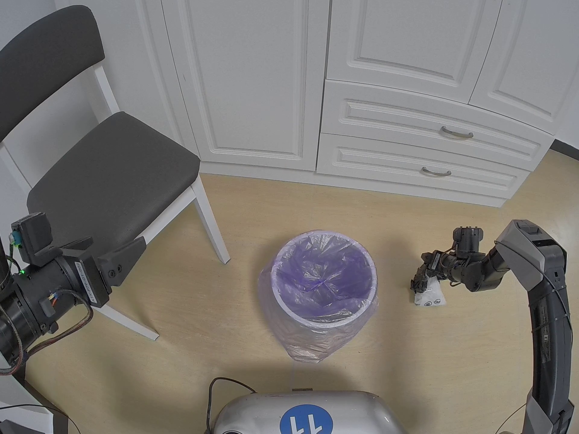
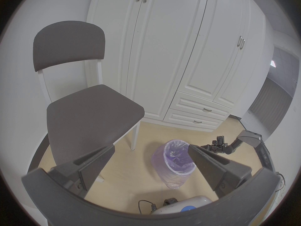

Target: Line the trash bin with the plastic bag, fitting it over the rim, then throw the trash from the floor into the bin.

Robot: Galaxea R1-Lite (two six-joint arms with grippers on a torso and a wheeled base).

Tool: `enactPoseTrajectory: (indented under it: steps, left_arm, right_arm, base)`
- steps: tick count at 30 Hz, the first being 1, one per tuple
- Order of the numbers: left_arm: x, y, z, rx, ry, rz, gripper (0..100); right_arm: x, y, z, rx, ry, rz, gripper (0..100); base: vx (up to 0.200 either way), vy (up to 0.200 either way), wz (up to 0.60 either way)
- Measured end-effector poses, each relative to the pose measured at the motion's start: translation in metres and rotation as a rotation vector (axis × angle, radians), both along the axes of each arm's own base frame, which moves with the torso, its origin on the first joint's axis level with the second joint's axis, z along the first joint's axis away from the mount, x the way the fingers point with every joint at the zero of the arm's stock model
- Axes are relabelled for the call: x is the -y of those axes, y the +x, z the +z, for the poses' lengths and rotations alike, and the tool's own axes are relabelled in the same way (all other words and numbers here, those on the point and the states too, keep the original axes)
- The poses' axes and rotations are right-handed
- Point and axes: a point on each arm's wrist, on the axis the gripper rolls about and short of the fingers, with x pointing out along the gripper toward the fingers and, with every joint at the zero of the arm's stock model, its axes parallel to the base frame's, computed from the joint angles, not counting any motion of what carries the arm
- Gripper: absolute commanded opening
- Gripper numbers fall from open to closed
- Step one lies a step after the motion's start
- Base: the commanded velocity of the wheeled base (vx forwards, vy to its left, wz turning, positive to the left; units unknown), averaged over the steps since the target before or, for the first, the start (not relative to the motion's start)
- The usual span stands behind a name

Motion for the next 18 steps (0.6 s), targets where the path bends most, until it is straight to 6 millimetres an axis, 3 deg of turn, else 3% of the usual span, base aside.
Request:
enactPoseTrajectory:
  steps: [6,18]
  left_arm:
    - [0.000,-0.001,0.000,0.003,-0.002,-0.001,100]
    - [-0.001,-0.002,0.000,0.006,-0.002,-0.001,100]
  right_arm:
    - [-0.002,0.006,-0.009,0.082,0.002,-0.005,100]
    - [-0.002,0.005,-0.025,0.053,-0.003,-0.013,100]
  base:
    - [0.000,0.000,0.00]
    - [0.000,0.000,0.00]
